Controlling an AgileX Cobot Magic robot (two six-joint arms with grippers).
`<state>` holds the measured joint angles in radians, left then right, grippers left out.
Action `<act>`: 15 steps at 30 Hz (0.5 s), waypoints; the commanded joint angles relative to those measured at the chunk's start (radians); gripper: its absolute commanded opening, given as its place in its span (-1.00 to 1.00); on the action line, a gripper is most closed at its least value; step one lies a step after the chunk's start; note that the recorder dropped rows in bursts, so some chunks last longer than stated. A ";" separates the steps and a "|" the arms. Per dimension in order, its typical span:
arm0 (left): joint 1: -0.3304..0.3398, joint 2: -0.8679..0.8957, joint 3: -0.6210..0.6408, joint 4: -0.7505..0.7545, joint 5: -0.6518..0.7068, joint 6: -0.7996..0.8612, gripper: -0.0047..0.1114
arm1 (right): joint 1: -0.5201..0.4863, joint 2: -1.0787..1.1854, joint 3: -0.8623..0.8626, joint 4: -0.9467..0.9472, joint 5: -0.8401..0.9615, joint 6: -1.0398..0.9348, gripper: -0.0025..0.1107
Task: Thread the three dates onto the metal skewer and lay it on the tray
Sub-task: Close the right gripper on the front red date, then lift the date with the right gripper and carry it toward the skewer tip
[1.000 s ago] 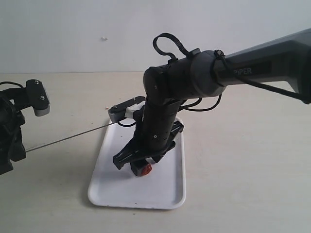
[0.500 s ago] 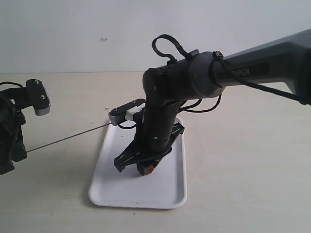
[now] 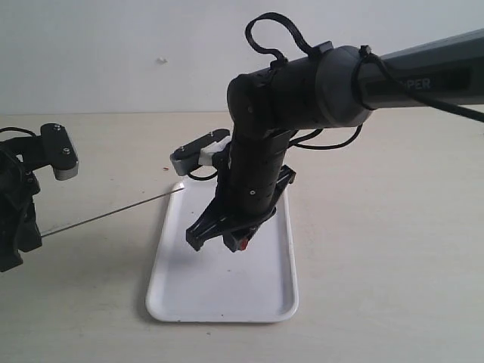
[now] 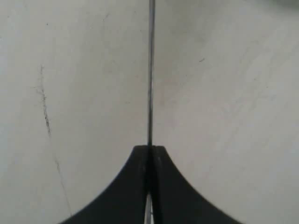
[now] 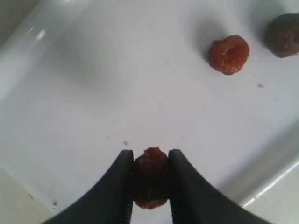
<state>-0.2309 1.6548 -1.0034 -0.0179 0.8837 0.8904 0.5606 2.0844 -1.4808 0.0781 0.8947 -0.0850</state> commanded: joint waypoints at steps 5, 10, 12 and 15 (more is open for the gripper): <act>0.003 -0.002 0.003 0.004 0.005 0.048 -0.92 | 0.004 -0.044 -0.001 -0.146 0.145 -0.040 -0.49; 0.001 -0.002 0.003 0.004 0.005 0.176 -0.92 | 0.004 -0.120 -0.001 -0.166 0.157 -0.155 -0.46; 0.000 -0.002 0.003 0.004 -0.004 0.239 -0.92 | 0.004 -0.146 -0.001 -0.166 0.157 -0.198 -0.46; 0.000 -0.002 0.003 0.004 -0.053 0.276 -0.92 | 0.004 -0.176 -0.001 -0.166 0.155 -0.233 -0.46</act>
<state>-0.2309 1.6548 -1.0034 -0.0117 0.8734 1.1244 0.5606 1.9432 -1.4808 -0.0777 1.0479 -0.2722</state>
